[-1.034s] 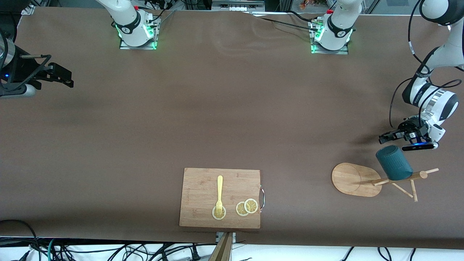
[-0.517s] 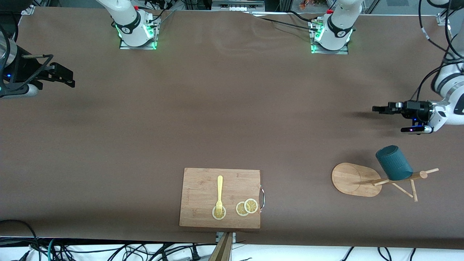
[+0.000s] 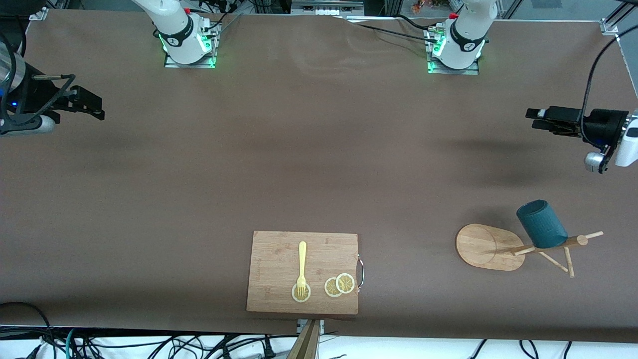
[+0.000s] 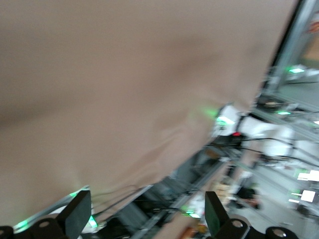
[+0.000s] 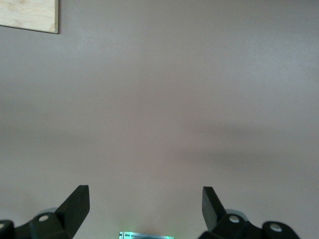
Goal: Pass cup and hang on rack
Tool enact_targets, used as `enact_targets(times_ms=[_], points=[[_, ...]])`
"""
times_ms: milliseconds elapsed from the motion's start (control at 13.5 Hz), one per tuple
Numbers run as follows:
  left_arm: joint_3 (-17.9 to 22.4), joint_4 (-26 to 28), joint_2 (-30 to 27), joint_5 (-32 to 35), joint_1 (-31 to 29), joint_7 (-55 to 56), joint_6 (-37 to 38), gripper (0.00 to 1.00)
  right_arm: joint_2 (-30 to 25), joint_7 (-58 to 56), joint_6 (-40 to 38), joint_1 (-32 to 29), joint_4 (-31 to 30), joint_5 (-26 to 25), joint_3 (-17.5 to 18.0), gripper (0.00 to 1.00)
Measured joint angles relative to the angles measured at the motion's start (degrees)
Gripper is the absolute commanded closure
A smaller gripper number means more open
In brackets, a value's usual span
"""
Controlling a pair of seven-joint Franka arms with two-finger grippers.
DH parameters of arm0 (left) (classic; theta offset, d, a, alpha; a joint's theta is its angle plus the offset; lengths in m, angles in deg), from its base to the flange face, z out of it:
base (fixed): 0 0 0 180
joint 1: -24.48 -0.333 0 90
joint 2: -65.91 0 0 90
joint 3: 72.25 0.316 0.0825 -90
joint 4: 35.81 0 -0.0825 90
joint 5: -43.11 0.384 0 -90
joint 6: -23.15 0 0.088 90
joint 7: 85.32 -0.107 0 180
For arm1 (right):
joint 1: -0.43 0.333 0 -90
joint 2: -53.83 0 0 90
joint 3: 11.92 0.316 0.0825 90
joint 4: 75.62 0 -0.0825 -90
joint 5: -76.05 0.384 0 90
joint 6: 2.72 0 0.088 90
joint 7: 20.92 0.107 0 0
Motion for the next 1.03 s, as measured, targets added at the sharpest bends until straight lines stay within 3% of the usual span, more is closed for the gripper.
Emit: enact_targets(times_ms=[443, 739, 1034], points=[[2.1, -2.7, -6.2, 21.9, 16.9, 0.7, -14.5, 0.0, 0.0, 0.0, -0.1, 0.4, -0.1, 0.0, 1.5, 0.0], [8.4, -3.4, -8.8, 24.0, 23.1, 0.9, -22.7, 0.0, -0.1, 0.0, -0.1, 0.3, -0.5, 0.0, 1.2, 0.0], [9.3, -3.6, -13.8, 24.2, 24.4, 8.6, -17.1, 0.0, -0.5, 0.0, 0.4, 0.3, -0.5, 0.0, 1.2, 0.0]])
